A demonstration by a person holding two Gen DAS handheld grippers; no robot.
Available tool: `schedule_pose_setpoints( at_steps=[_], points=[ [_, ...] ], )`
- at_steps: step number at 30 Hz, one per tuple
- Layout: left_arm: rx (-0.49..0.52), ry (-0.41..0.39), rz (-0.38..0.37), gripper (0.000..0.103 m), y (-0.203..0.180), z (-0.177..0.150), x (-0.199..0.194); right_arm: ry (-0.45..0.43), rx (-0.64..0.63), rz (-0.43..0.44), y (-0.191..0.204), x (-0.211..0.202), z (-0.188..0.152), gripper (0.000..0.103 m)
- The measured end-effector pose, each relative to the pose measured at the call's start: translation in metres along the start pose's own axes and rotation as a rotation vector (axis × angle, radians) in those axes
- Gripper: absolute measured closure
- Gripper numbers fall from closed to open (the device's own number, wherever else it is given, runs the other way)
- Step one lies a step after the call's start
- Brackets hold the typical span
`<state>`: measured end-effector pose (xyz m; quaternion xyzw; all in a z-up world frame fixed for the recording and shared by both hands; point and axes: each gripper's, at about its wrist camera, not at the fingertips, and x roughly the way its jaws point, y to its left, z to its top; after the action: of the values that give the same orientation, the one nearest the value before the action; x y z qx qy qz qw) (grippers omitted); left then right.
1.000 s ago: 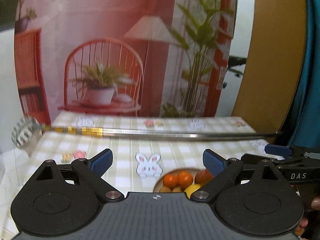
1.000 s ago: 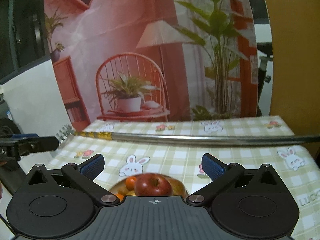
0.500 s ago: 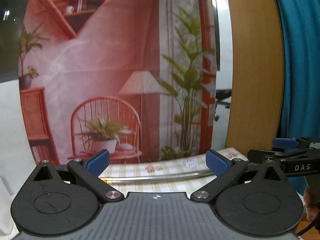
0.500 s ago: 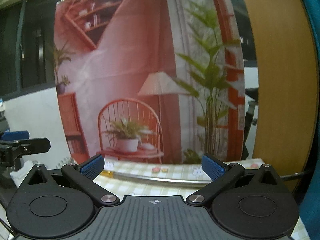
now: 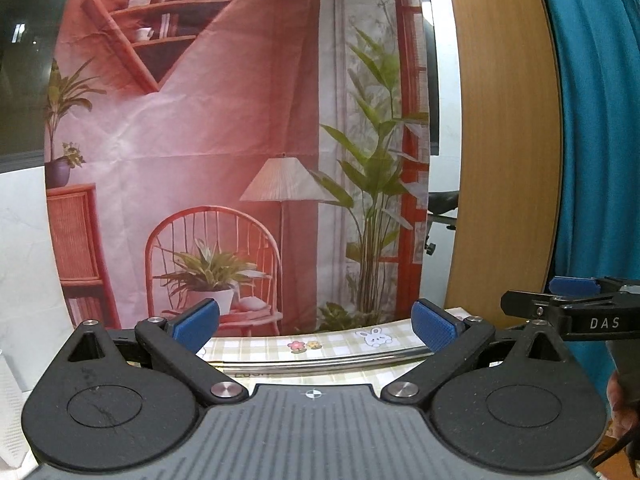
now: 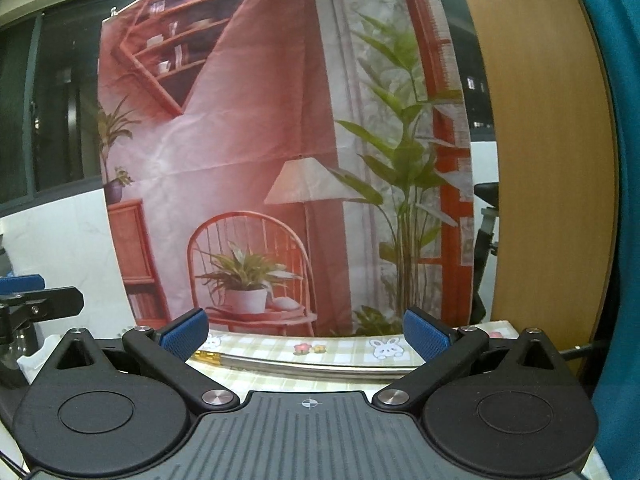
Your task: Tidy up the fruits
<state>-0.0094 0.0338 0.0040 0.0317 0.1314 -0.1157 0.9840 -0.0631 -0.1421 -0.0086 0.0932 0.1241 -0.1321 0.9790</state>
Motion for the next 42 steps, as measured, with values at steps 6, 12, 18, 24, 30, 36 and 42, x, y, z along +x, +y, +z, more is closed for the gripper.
schedule_pose_setpoints(
  at_steps=[6, 12, 18, 24, 30, 36, 42],
  points=[
    [0.001, 0.005, 0.009, 0.000, 0.0007, 0.0006, -0.0015, 0.004, 0.010, -0.004, -0.0003, 0.0008, -0.0008, 0.000],
    [0.007, 0.012, 0.015, 0.000, -0.0004, 0.0002, -0.0033, 0.005, 0.010, -0.004, 0.0011, 0.0001, -0.0015, 0.000],
    [-0.011, 0.010, 0.008, 0.000, 0.0029, 0.0004, -0.0053, 0.008, 0.009, -0.004, 0.0013, -0.0003, -0.0026, 0.000],
    [-0.017, 0.005, -0.001, 0.000, 0.0033, 0.0003, -0.0068, 0.005, -0.003, -0.006, 0.0034, -0.0016, -0.0060, 0.000],
    [-0.015, 0.000, -0.009, 0.000, 0.0037, 0.0009, -0.0083, 0.003, -0.005, -0.006, 0.0028, -0.0034, -0.0054, 0.000],
    [-0.015, -0.002, -0.015, 0.000, 0.0044, 0.0011, -0.0082, 0.002, -0.007, -0.007, 0.0026, -0.0037, -0.0057, 0.000],
    [-0.014, -0.001, -0.017, 0.000, 0.0042, 0.0011, -0.0078, 0.002, -0.007, -0.006, 0.0024, -0.0036, -0.0054, 0.000]
  ],
)
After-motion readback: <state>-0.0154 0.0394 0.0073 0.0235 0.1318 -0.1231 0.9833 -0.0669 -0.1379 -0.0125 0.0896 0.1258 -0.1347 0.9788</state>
